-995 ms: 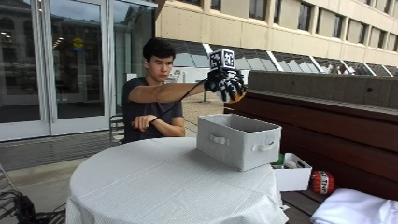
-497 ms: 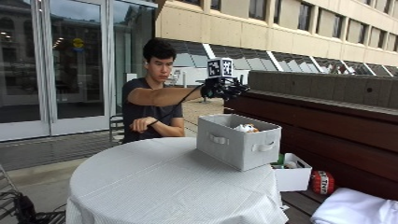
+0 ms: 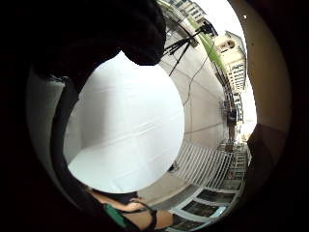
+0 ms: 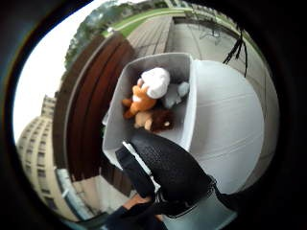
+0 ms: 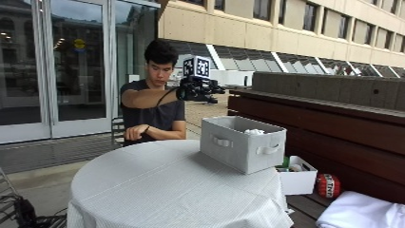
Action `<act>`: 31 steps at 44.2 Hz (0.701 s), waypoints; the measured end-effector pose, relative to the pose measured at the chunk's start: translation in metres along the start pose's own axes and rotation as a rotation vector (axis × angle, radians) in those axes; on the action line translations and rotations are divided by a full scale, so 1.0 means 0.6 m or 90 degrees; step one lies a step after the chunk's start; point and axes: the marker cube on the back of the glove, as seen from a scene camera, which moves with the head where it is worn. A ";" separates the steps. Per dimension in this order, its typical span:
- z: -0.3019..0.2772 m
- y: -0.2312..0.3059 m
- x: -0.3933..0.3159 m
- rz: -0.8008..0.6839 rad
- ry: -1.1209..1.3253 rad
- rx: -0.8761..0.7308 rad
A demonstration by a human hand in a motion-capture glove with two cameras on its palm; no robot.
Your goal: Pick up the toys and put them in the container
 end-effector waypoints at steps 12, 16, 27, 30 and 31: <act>0.033 0.061 0.146 0.051 0.060 -0.006; 0.044 0.080 0.183 0.055 0.059 -0.019; 0.079 0.123 0.252 0.081 0.041 -0.025; 0.088 0.136 0.265 0.080 0.044 -0.033; 0.091 0.139 0.267 0.081 0.045 -0.034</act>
